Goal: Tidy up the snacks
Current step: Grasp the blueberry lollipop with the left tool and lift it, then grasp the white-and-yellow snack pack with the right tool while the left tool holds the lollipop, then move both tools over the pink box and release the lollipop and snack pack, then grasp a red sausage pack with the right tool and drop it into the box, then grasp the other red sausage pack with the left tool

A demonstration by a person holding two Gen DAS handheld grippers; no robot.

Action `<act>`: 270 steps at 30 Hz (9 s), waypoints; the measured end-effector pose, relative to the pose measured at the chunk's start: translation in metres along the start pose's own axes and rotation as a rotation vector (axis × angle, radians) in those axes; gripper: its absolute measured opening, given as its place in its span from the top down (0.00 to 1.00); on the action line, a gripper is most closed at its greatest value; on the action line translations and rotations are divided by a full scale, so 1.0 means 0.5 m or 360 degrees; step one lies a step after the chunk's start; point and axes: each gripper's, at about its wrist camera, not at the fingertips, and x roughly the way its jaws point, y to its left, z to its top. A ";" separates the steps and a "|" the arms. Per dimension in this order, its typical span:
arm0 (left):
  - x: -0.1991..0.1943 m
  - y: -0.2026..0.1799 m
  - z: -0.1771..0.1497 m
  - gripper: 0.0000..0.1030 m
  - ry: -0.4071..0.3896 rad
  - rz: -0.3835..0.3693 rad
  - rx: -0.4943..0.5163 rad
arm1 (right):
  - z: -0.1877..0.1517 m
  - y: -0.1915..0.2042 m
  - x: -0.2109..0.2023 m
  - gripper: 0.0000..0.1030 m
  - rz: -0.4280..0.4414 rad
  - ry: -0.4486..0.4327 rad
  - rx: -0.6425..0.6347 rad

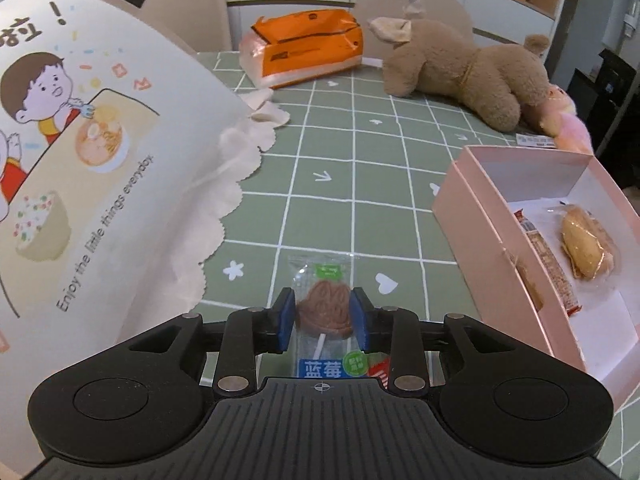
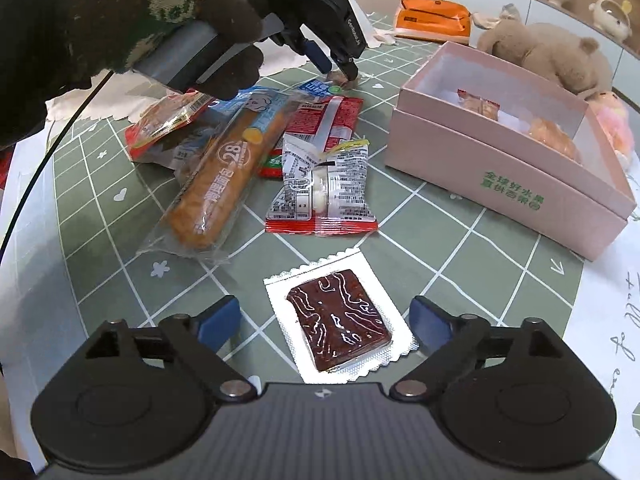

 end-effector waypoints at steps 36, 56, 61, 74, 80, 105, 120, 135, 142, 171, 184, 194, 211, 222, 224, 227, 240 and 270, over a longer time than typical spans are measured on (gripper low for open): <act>-0.051 0.001 -0.038 0.61 0.0052 -0.0070 -0.0042 | -0.012 -0.014 -0.009 0.00 0.0066 0.0051 -0.0078; -0.414 -0.002 -0.400 0.60 -0.0078 0.0057 -0.0939 | 0.135 -0.014 0.087 0.35 0.0128 0.0019 -0.0179; -0.440 -0.094 -0.438 0.60 -0.0040 -0.0031 -0.0838 | 0.134 -0.033 0.025 0.44 0.0233 0.0003 -0.0150; -0.426 -0.217 -0.179 0.60 -0.0388 -0.0315 -0.0499 | 0.038 -0.193 -0.258 0.44 -0.0133 -0.0208 -0.0156; -0.283 -0.237 0.011 0.58 -0.0430 -0.0410 -0.0498 | 0.054 -0.243 -0.280 0.44 -0.0214 -0.0248 0.0058; -0.340 0.009 -0.318 0.60 -0.0237 -0.0014 -0.0873 | 0.202 -0.179 -0.074 0.21 0.0044 -0.0253 -0.0011; -0.389 0.022 -0.418 0.61 -0.0124 0.0074 -0.0828 | 0.218 0.062 0.076 0.56 -0.0381 -0.0508 -0.0302; -0.391 0.028 -0.434 0.61 -0.0138 -0.0054 -0.0945 | 0.209 0.009 0.153 0.20 -0.0012 -0.0153 -0.0036; -0.394 0.009 -0.409 0.61 -0.0168 -0.0085 -0.0892 | 0.191 0.015 0.127 0.49 0.0045 -0.0106 -0.0175; -0.378 -0.165 -0.424 0.61 0.0071 -0.0192 -0.0714 | 0.076 -0.271 -0.054 0.26 -0.0154 -0.0242 0.0145; -0.302 -0.221 -0.356 0.61 0.0071 -0.0070 -0.0576 | 0.001 -0.232 -0.061 0.25 0.0007 -0.0050 0.0122; -0.341 -0.245 -0.408 0.55 0.0105 0.0188 -0.0192 | -0.039 -0.189 -0.080 0.24 0.0071 -0.0016 0.0002; -0.373 -0.210 -0.437 0.58 0.0032 -0.0017 -0.0682 | -0.023 -0.100 -0.037 0.49 0.0185 -0.0032 -0.0128; -0.300 -0.332 -0.367 0.57 0.0048 0.0073 -0.0169 | -0.125 -0.186 -0.109 0.26 -0.0020 0.0027 0.0014; -0.305 -0.348 -0.377 0.57 0.0057 0.0124 -0.0069 | -0.134 -0.190 -0.112 0.20 -0.0041 0.0014 0.0039; -0.319 -0.350 -0.403 0.52 0.0067 0.0226 0.0024 | -0.139 -0.194 -0.109 0.14 -0.0057 -0.0006 0.0060; -0.348 -0.264 -0.411 0.52 0.0085 0.0210 -0.0268 | -0.159 -0.173 -0.098 0.00 -0.0065 -0.0099 0.0059; -0.314 -0.337 -0.404 0.31 0.0234 -0.0008 -0.0023 | -0.074 -0.174 -0.096 0.47 0.0012 0.0042 -0.0047</act>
